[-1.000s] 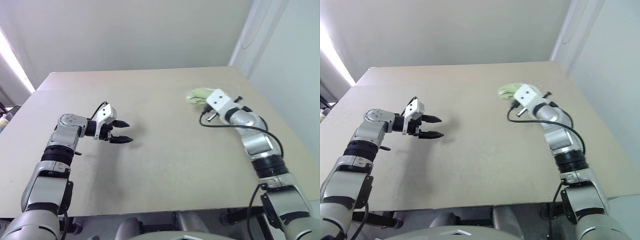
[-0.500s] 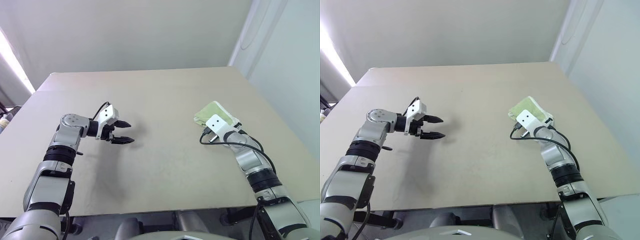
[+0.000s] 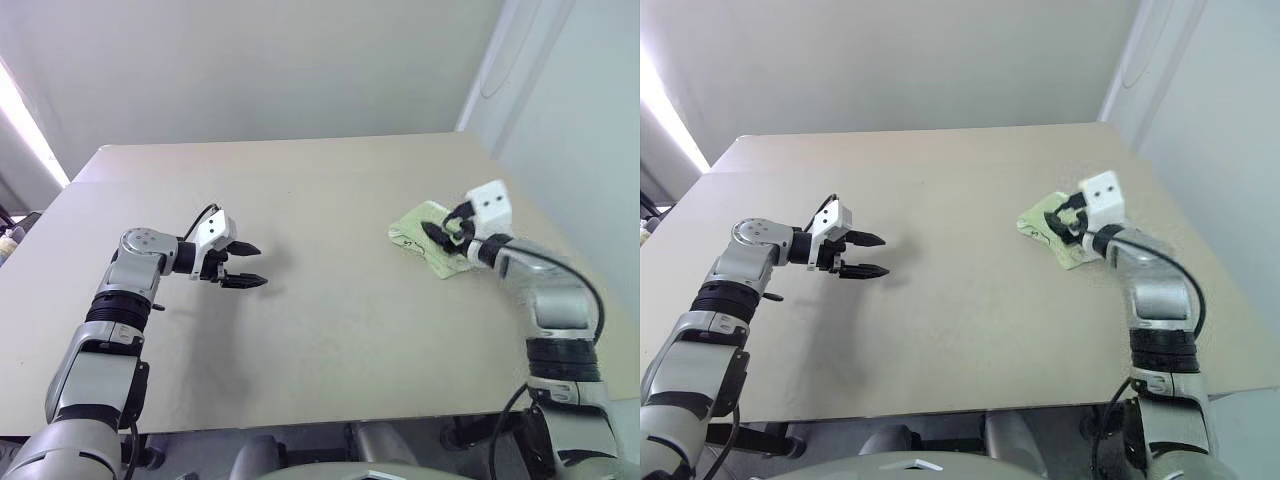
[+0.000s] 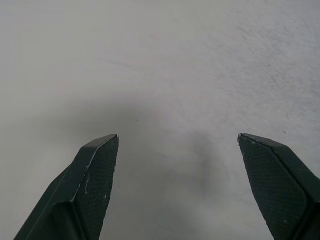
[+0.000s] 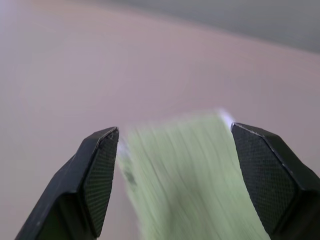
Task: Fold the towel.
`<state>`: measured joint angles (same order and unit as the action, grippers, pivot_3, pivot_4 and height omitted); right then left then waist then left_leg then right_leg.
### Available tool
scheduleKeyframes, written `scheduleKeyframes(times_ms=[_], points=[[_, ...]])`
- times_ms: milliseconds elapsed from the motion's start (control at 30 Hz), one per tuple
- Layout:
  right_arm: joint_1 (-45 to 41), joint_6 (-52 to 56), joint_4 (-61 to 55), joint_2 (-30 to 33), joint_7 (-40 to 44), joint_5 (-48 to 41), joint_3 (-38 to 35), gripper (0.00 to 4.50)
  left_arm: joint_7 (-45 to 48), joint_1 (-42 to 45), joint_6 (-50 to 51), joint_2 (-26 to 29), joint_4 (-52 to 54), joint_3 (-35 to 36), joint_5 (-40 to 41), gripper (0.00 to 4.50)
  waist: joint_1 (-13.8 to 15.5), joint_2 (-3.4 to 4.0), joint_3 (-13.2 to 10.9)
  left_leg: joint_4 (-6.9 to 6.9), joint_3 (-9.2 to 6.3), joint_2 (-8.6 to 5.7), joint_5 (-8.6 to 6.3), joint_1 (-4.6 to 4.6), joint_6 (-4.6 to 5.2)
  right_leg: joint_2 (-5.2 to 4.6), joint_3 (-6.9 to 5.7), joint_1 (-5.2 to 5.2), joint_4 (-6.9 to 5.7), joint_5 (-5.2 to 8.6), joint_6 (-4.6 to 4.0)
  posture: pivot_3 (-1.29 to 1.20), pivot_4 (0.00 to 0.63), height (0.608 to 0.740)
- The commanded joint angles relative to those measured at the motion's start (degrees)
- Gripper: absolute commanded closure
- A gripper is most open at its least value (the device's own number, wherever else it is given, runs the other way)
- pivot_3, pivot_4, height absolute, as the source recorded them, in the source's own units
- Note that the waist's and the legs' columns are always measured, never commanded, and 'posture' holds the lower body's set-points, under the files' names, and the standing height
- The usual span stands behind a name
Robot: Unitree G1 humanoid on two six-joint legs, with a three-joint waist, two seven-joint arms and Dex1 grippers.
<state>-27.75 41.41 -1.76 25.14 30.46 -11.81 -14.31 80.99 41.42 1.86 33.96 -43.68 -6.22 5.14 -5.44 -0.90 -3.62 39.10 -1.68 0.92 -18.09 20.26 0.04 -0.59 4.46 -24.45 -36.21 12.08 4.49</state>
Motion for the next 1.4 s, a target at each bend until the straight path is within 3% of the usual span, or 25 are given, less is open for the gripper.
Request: scheduleKeyframes(times_ms=[33, 267, 433, 600, 867, 1100, 1267, 1400], points=[[-2.3, 0.6, 2.4, -1.6, -2.3, -2.4, -1.1, 0.72, -0.2, 1.8, -0.4, 0.3, 0.4, 0.4, 0.2, 0.49, 0.0, 0.00, 0.0, 0.00, 0.01, 0.00, 0.00, 0.00, 0.00, 0.00, 0.00, 0.00, 0.00, 0.00, 0.00, 0.00, 0.000, 0.712], [-3.5, -10.6, 16.4, -2.4, -6.7, 4.4, 6.0, 0.72, -0.4, 1.8, -0.3, 0.1, 0.7, 0.3, 0.2, 0.49, -0.1, 0.01, 0.0, -0.03, 0.05, 0.00, 0.00, 0.03, 0.00, -0.02, 0.01, -0.02, 0.05, 0.00, 0.00, 0.00, 0.000, 0.712], [-8.3, -20.6, 33.3, -3.1, -13.3, 6.3, 4.6, 0.72, -0.8, 1.3, 0.0, 0.4, 1.5, 0.6, 0.3, 0.49, -0.2, 0.02, 0.0, -0.03, 0.07, -0.01, 0.00, 0.03, 0.00, -0.03, 0.03, -0.02, 0.05, -0.01, 0.01, 0.00, 0.000, 0.712], [-8.3, -23.8, 39.4, -4.5, -11.8, 8.5, 9.0, 0.72, -0.9, 0.4, 0.3, 0.8, 2.5, 0.7, 0.6, 0.49, -0.3, 0.02, 0.0, -0.07, 0.04, 0.00, 0.00, 0.02, 0.00, 0.00, 0.04, -0.02, 0.04, -0.09, 0.13, 0.00, 0.000, 0.712], [-6.1, -19.9, 33.7, -3.8, -8.3, 8.4, 11.3, 0.72, -1.1, 0.5, 0.3, 1.4, 2.1, 0.9, 0.6, 0.49, -0.4, 0.01, 0.0, -0.05, 0.04, 0.00, 0.00, -0.01, 0.00, 0.00, 0.04, -0.02, 0.00, -0.10, 0.15, 0.00, 0.000, 0.712], [-6.1, -17.9, 23.5, 1.0, -6.9, 4.3, 5.1, 0.72, -2.1, 2.0, 0.5, 1.4, 0.7, 1.9, 1.0, 0.49, -0.2, 0.05, 0.0, -0.06, 0.03, -0.01, 0.00, 0.04, 0.00, -0.01, 0.04, -0.04, 0.02, -0.10, 0.15, 0.00, 0.000, 0.712], [-0.9, -11.2, 8.5, 4.5, -0.3, -3.9, 1.5, 0.72, -3.3, 3.1, 2.9, 1.4, -0.2, 3.7, 2.6, 0.49, 0.1, 0.04, 0.0, -0.06, 0.00, 0.00, 0.00, 0.06, 0.00, -0.01, 0.00, -0.04, 0.03, -0.08, 0.19, 0.00, 0.000, 0.712], [5.2, -2.4, -4.3, 5.8, 6.4, -15.3, -1.4, 0.72, -4.6, 3.3, 4.8, 1.6, -0.5, 5.2, 3.6, 0.49, -0.1, 0.04, 0.0, -0.07, -0.04, 0.00, 0.00, 0.06, 0.01, -0.01, -0.03, -0.04, 0.02, -0.06, 0.23, 0.00, 0.000, 0.712]])
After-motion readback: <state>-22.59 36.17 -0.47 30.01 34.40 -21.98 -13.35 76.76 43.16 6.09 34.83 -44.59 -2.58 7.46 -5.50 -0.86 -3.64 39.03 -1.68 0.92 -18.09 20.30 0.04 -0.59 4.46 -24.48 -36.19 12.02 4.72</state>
